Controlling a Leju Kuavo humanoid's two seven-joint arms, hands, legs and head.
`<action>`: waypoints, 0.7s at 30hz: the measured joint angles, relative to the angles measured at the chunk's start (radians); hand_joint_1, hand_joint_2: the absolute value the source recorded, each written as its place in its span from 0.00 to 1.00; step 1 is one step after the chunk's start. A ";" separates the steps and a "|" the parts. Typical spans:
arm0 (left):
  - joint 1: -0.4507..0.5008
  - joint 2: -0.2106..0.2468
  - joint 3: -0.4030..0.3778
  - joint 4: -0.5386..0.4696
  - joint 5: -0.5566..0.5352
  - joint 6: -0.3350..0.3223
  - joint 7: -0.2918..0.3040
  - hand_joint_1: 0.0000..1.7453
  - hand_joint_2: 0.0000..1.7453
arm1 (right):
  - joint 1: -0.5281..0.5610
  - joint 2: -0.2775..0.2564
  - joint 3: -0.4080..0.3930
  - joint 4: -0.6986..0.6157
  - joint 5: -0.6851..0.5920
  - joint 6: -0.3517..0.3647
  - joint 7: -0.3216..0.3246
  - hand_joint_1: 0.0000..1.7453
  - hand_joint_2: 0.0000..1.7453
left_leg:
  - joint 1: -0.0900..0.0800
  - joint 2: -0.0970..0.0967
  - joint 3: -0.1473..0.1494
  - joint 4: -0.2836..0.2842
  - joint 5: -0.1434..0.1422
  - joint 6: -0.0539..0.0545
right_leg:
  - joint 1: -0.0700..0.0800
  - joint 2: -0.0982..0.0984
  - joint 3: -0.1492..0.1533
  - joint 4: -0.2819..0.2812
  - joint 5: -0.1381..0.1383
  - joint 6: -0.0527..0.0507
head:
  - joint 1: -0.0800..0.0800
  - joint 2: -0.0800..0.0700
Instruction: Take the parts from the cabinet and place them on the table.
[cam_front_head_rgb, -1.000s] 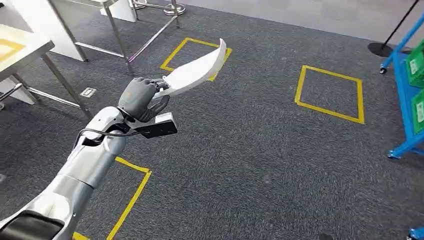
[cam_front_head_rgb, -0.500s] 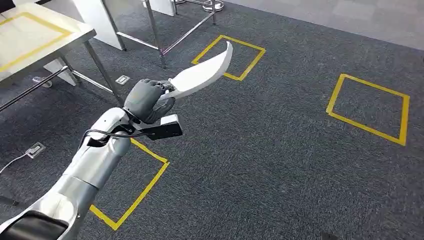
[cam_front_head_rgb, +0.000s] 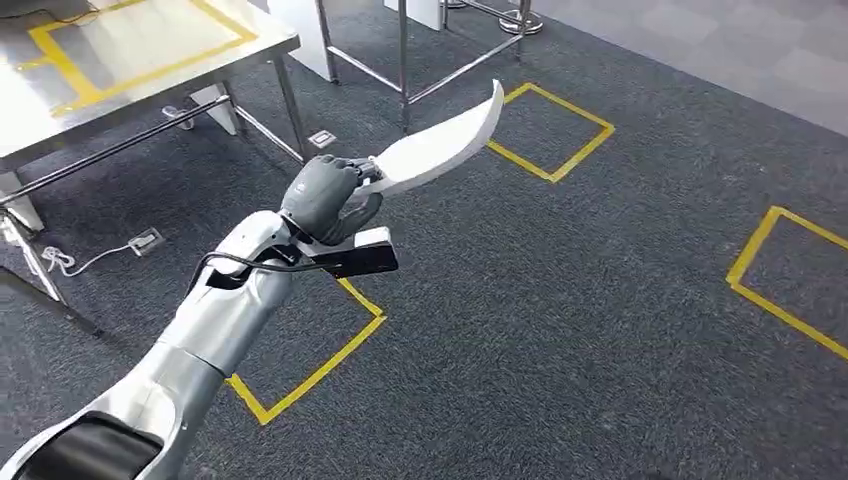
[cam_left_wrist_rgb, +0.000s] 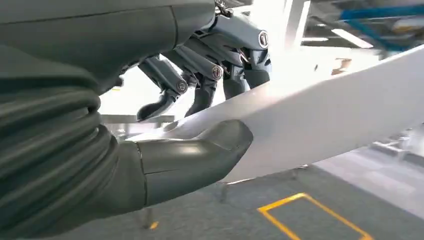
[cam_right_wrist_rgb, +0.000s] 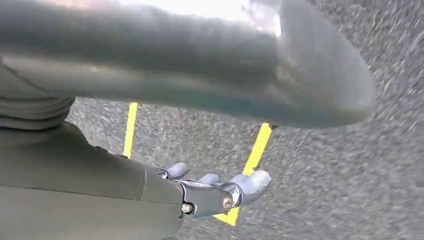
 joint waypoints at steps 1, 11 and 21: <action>0.000 -0.001 0.000 0.000 -0.001 0.000 0.000 1.00 1.00 | 0.000 -0.001 0.000 0.000 0.000 0.000 0.000 0.00 0.00 | 0.002 -0.015 0.000 0.004 -0.002 -0.005 | -0.004 0.013 0.043 -0.094 0.048 0.000 | 0.000 0.000; 0.007 0.092 0.026 -0.001 0.015 0.037 -0.016 1.00 1.00 | 0.000 0.001 0.003 0.000 0.026 0.020 -0.040 0.00 0.00 | 0.000 0.061 -0.117 0.206 -0.100 -0.063 | 0.000 -0.011 0.091 -0.189 0.057 -0.055 | -0.011 0.000; 0.051 0.152 0.043 -0.003 0.023 0.048 -0.037 1.00 1.00 | -0.002 0.004 0.007 0.000 0.032 0.020 -0.032 0.00 0.00 | -0.025 0.130 -0.005 0.004 -0.008 -0.014 | 0.020 -0.150 0.120 -0.193 0.033 -0.037 | -0.008 0.000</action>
